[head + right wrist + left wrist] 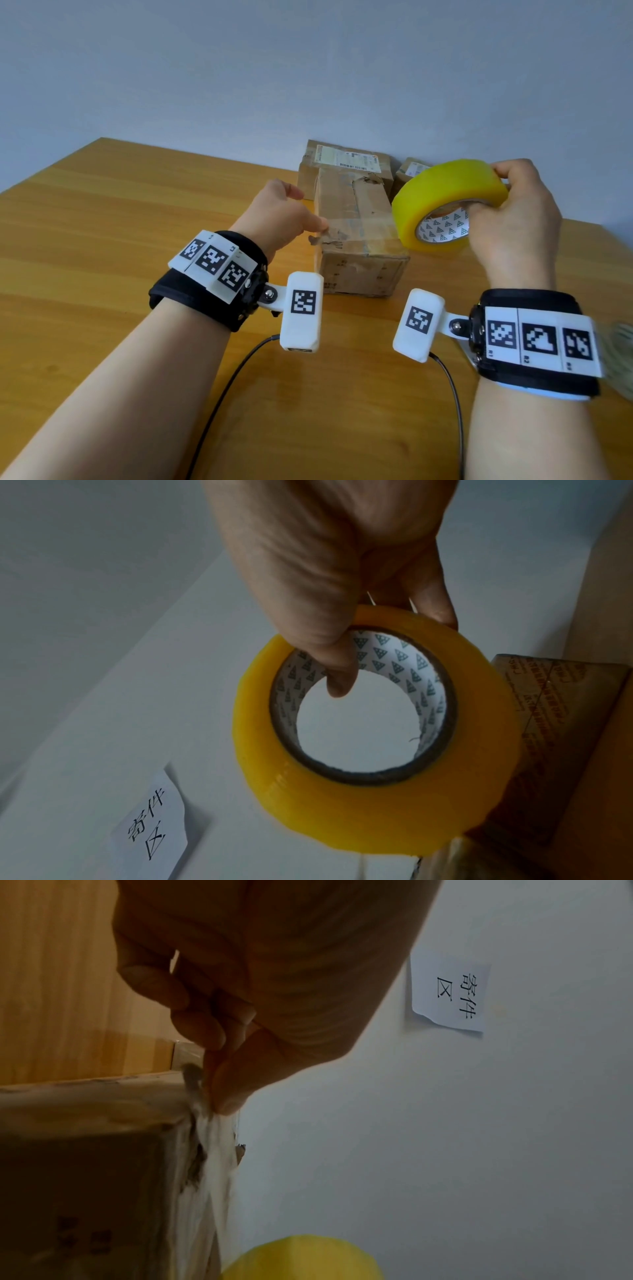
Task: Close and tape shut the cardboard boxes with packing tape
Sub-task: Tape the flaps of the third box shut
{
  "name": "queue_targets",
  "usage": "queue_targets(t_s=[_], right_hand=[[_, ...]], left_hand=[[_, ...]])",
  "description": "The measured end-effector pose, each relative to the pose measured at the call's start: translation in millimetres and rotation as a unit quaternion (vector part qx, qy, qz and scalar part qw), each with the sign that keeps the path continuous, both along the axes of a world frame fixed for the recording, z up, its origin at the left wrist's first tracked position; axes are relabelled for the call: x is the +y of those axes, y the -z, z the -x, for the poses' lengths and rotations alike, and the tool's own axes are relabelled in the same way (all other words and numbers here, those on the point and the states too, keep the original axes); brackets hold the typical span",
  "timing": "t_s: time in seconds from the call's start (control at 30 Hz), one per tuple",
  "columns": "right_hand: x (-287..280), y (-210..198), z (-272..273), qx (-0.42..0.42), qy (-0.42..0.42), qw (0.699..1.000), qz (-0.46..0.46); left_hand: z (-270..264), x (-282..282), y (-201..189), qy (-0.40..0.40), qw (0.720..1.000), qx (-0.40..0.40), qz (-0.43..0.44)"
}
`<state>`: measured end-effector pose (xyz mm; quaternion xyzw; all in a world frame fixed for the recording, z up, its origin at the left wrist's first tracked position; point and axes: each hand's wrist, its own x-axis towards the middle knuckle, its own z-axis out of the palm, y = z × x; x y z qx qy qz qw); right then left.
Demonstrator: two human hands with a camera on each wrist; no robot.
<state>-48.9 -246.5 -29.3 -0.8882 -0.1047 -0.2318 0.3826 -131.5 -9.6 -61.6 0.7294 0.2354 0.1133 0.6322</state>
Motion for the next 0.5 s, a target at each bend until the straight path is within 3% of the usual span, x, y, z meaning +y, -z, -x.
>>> queue_targets(t_s=[0.17, 0.33, 0.5], right_hand=[[-1.6, -2.3, -0.4, -0.01, 0.0, 1.0, -0.027], [0.2, -1.4, -1.1, 0.01, -0.03, 0.997, -0.066], [3.2, 6.2, -7.0, 0.091, -0.04, 0.973, -0.208]], left_hand=[[2.8, 2.3, -7.8, -0.002, 0.999, -0.047, 0.004], [4.5, 1.4, -10.5, 0.021, 0.989, -0.123, 0.079], [4.2, -0.8, -6.7, 0.036, 0.988, -0.123, 0.082]])
